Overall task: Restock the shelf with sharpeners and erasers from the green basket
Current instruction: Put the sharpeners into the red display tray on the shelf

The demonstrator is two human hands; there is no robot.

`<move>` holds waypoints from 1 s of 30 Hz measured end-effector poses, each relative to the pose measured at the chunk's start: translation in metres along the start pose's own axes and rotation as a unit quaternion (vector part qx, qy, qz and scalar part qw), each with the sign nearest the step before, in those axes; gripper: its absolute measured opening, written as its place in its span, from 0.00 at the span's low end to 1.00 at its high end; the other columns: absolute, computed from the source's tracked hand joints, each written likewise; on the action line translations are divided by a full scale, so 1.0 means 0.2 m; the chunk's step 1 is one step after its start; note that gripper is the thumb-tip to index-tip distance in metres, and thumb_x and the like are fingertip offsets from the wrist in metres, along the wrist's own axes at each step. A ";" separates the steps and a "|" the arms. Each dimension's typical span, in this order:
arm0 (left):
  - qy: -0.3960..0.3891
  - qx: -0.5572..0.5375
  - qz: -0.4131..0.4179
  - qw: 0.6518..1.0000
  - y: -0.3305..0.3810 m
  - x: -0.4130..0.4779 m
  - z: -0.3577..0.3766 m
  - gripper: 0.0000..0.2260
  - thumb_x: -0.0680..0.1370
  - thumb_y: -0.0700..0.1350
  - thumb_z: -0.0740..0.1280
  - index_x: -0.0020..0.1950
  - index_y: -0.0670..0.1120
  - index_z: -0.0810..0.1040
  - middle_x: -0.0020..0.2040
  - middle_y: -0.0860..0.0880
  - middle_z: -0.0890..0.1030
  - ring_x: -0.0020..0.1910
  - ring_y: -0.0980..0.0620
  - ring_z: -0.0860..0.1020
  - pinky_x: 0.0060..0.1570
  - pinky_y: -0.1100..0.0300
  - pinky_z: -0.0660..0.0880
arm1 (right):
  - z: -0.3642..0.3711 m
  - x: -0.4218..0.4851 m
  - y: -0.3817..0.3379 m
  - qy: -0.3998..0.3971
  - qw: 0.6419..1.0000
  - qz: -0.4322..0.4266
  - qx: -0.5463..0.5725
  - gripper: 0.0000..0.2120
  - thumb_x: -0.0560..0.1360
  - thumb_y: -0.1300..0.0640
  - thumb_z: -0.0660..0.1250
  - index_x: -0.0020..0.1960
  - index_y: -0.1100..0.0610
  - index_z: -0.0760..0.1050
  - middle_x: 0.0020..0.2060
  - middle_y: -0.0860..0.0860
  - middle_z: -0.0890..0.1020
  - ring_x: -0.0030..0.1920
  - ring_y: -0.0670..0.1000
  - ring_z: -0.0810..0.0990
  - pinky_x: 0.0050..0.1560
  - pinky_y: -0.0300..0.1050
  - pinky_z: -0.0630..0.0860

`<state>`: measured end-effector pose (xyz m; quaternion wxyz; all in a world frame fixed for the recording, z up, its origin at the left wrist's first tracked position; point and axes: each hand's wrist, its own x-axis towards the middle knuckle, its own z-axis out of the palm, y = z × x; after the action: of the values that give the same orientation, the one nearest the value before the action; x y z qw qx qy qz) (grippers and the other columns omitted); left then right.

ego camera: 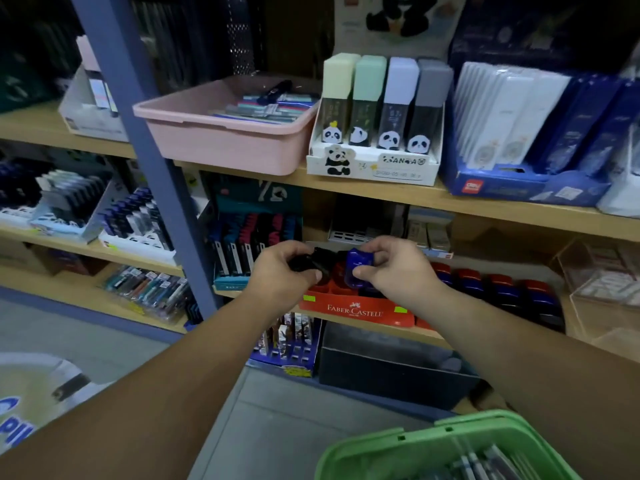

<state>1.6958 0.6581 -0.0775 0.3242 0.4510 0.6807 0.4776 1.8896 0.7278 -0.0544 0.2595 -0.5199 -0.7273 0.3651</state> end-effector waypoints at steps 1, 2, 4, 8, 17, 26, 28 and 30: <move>0.004 0.022 0.013 1.000 -0.01 0.01 0.00 0.17 0.74 0.38 0.78 0.60 0.52 0.81 0.54 0.54 0.82 0.55 0.50 0.82 0.58 0.48 0.82 | 0.01 0.02 0.01 0.001 1.000 0.004 -0.008 0.18 0.76 0.55 0.77 0.64 0.50 0.78 0.47 0.47 0.83 0.52 0.50 0.83 0.57 0.49 0.81; 0.009 0.045 0.022 0.999 -0.02 0.02 0.01 0.18 0.73 0.38 0.78 0.58 0.53 0.80 0.53 0.54 0.82 0.54 0.50 0.82 0.56 0.47 0.82 | 0.02 0.03 0.03 0.001 1.000 0.005 -0.014 0.18 0.76 0.54 0.77 0.64 0.49 0.78 0.48 0.47 0.83 0.52 0.49 0.83 0.56 0.49 0.81; 0.016 0.076 0.036 0.996 -0.03 0.04 0.01 0.18 0.73 0.38 0.78 0.52 0.56 0.77 0.52 0.53 0.81 0.53 0.49 0.82 0.53 0.46 0.83 | 0.04 0.05 0.05 0.002 1.000 -0.005 -0.029 0.18 0.75 0.52 0.78 0.63 0.47 0.78 0.49 0.46 0.83 0.51 0.49 0.83 0.56 0.50 0.81; -0.009 0.141 0.060 0.988 -0.07 0.07 0.04 0.14 0.76 0.38 0.75 0.59 0.52 0.80 0.55 0.54 0.81 0.55 0.55 0.78 0.54 0.60 0.77 | 0.09 0.05 0.06 -0.001 0.993 -0.023 -0.113 0.16 0.73 0.48 0.79 0.58 0.43 0.79 0.51 0.45 0.83 0.51 0.48 0.82 0.55 0.53 0.81; 0.011 0.241 0.106 0.965 -0.09 0.09 0.06 0.14 0.76 0.41 0.76 0.61 0.48 0.84 0.59 0.51 0.81 0.54 0.55 0.78 0.54 0.61 0.76 | 0.10 0.01 0.07 0.029 0.925 -0.175 -0.336 0.19 0.79 0.46 0.71 0.68 0.49 0.79 0.58 0.48 0.82 0.64 0.52 0.75 0.65 0.50 0.73; -0.028 0.438 0.116 0.891 0.03 0.02 0.11 0.12 0.81 0.50 0.68 0.63 0.52 0.83 0.64 0.47 0.77 0.66 0.45 0.70 0.61 0.46 0.76 | 0.03 -0.07 0.08 -0.014 0.852 -0.244 -0.463 0.26 0.78 0.34 0.62 0.64 0.50 0.83 0.57 0.52 0.76 0.63 0.57 0.73 0.64 0.57 0.69; -0.028 0.496 0.128 0.858 0.08 -0.04 0.12 0.17 0.80 0.54 0.67 0.67 0.51 0.80 0.66 0.46 0.73 0.66 0.43 0.69 0.62 0.46 0.73 | -0.03 -0.15 0.08 -0.015 0.861 -0.224 -0.456 0.29 0.79 0.32 0.61 0.73 0.48 0.75 0.62 0.50 0.74 0.67 0.55 0.72 0.68 0.55 0.69; -0.019 0.485 0.150 0.861 0.11 -0.10 0.13 0.20 0.80 0.54 0.67 0.71 0.49 0.77 0.67 0.45 0.72 0.67 0.42 0.68 0.64 0.45 0.73 | -0.12 -0.28 0.10 -0.001 0.896 -0.194 -0.399 0.27 0.79 0.33 0.62 0.72 0.46 0.75 0.60 0.48 0.76 0.65 0.52 0.74 0.65 0.53 0.72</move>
<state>1.7329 0.6515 -0.0651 0.0018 0.6568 0.7444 0.1207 1.9380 0.6846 -0.0566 0.0955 -0.4278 -0.8987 -0.0136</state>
